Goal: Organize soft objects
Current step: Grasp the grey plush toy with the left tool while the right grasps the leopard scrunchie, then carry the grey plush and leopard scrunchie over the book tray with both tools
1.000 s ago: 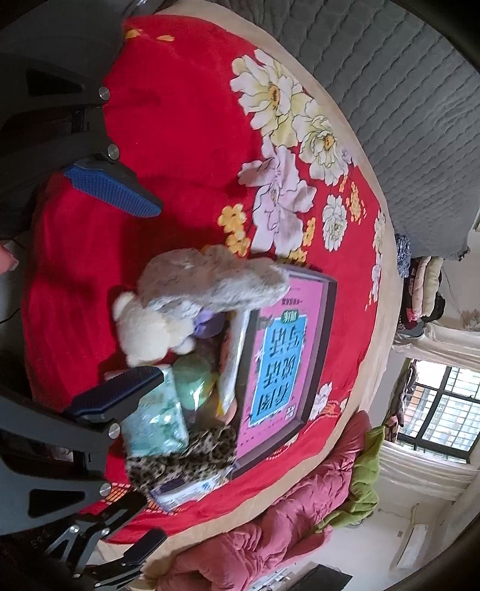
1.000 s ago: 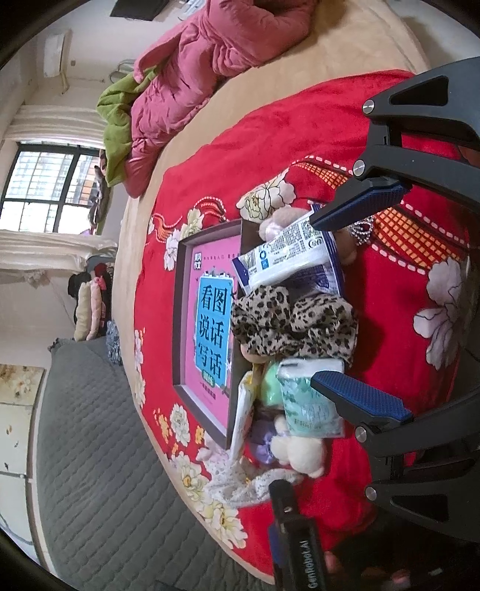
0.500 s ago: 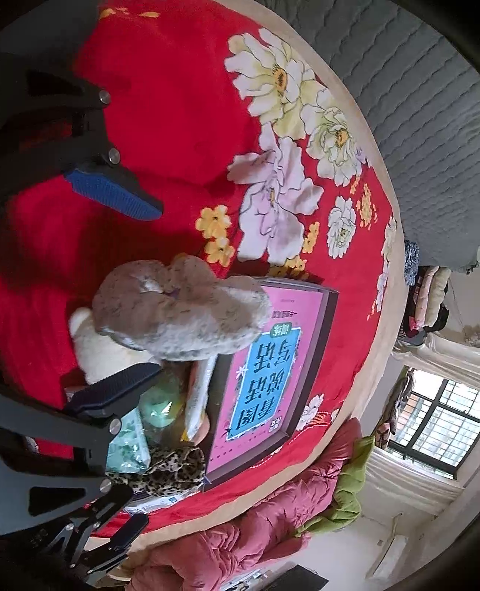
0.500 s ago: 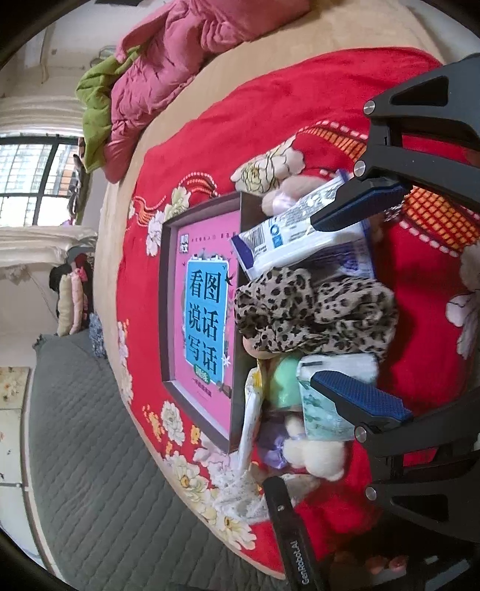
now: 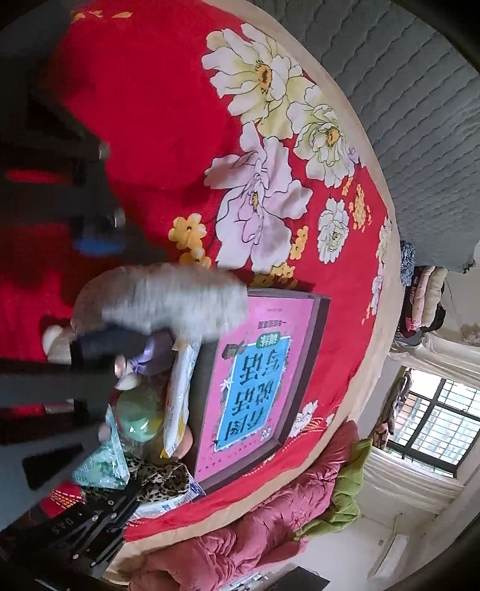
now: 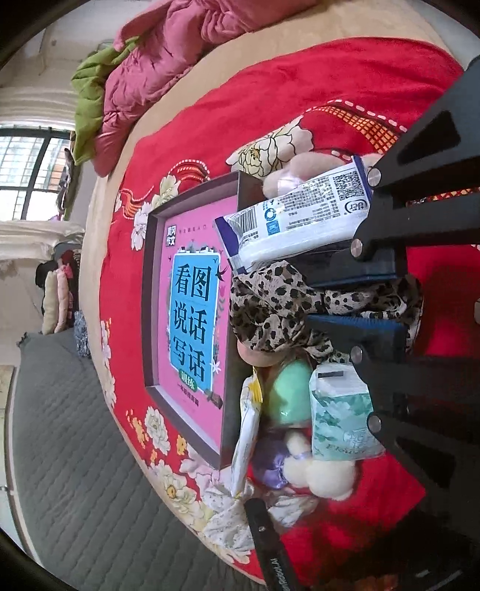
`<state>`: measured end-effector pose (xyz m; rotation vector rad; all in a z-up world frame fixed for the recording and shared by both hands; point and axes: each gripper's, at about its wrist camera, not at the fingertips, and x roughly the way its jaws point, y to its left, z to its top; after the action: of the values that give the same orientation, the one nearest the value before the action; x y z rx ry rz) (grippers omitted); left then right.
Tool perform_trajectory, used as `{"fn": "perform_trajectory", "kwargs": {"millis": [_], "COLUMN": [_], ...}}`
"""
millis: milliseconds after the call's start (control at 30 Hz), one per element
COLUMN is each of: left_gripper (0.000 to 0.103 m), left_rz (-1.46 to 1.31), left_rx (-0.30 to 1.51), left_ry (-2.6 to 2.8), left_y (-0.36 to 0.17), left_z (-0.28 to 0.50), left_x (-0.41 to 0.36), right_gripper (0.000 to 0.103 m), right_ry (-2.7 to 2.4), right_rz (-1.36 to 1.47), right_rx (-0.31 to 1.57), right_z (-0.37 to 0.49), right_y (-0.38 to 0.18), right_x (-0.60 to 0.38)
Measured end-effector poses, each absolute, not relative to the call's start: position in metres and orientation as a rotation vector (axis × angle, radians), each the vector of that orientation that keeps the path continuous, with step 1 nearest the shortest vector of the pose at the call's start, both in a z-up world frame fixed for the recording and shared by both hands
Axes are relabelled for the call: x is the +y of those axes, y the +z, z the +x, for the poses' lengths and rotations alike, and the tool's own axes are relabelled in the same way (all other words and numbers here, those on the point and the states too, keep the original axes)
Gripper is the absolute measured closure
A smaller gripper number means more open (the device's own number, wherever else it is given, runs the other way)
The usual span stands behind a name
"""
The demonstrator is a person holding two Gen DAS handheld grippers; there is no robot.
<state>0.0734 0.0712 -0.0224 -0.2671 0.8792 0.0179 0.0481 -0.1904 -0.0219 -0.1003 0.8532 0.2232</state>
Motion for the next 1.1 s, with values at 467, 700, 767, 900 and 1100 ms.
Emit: {"fn": "perform_trajectory", "kwargs": {"millis": [467, 700, 767, 900, 1100], "left_gripper": [0.089, 0.089, 0.089, 0.089, 0.089], "left_rz": [-0.332, -0.307, -0.305, -0.305, -0.316], "left_rx": [0.689, 0.637, 0.631, 0.630, 0.656], "left_ry": [-0.082, -0.070, -0.062, -0.063, -0.087], "left_y": [0.016, 0.028, 0.030, 0.029, 0.021], "left_z": [0.057, 0.069, 0.078, 0.095, 0.124], "left_x": [0.077, 0.076, 0.076, 0.074, 0.069], "right_gripper": [0.092, 0.092, 0.092, 0.092, 0.092], "right_ry": [0.223, 0.216, 0.205, 0.184, 0.154], "right_rz": [-0.001, 0.026, 0.044, 0.066, 0.076], "right_rx": [0.720, 0.665, 0.650, 0.627, 0.601], "right_z": [0.038, 0.046, 0.052, 0.067, 0.091], "right_y": [0.029, 0.046, 0.051, 0.059, 0.066], "right_x": [-0.215, -0.224, -0.229, -0.235, -0.239]}}
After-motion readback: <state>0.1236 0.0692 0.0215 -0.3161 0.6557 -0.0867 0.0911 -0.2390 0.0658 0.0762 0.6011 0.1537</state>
